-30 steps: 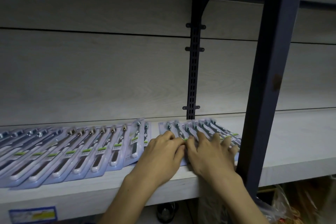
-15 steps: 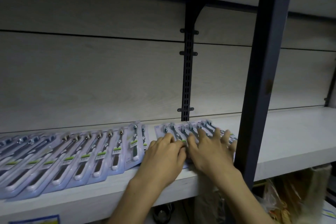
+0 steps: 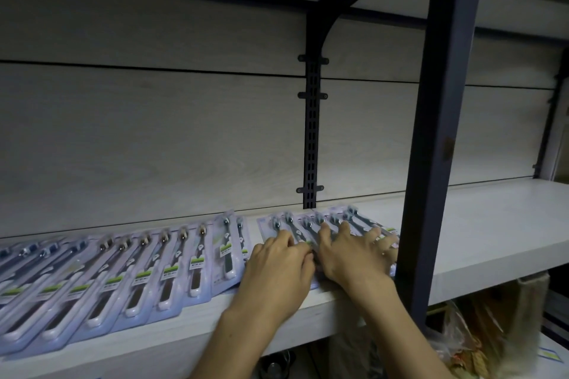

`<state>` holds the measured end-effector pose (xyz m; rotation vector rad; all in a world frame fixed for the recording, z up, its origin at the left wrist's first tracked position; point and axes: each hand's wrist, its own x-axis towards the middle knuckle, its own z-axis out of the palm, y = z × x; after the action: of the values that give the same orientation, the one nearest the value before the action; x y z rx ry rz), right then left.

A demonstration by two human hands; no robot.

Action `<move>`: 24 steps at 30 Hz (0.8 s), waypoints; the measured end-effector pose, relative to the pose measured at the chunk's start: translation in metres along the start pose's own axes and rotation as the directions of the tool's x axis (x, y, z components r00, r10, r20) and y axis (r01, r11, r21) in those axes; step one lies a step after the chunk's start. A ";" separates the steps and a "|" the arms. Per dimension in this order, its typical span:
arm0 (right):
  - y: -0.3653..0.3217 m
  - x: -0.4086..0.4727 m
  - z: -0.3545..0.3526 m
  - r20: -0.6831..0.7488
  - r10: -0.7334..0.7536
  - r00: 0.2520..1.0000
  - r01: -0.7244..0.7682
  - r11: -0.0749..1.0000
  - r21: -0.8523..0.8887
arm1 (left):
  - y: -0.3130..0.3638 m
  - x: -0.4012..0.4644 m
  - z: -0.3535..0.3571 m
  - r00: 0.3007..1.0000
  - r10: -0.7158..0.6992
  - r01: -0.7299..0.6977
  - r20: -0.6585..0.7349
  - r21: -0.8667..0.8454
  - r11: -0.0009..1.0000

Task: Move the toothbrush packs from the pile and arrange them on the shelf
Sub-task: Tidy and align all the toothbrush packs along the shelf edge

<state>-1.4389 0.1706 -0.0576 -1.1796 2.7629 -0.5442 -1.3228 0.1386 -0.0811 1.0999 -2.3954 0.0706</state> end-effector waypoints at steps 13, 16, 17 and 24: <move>0.008 0.023 0.002 0.058 -0.007 0.998 0.002 0.997 0.079 | 0.000 0.002 0.002 1.000 -0.013 0.013 0.004 0.013 1.000; 0.007 0.023 0.001 0.092 0.017 0.996 -0.017 1.000 0.004 | 0.000 0.002 0.002 1.000 -0.016 0.016 0.012 0.019 1.000; 0.007 0.022 0.001 0.092 0.020 0.996 -0.019 1.000 -0.012 | -0.001 0.002 0.002 1.000 -0.016 0.016 0.012 0.018 1.000; 0.005 0.022 0.000 0.057 0.033 0.998 -0.034 0.999 0.017 | -0.002 0.003 0.003 1.000 -0.008 0.009 -0.006 0.007 1.000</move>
<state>-1.4574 0.1576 -0.0584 -1.1255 2.7197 -0.5225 -1.3243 0.1345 -0.0833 1.1114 -2.3869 0.0788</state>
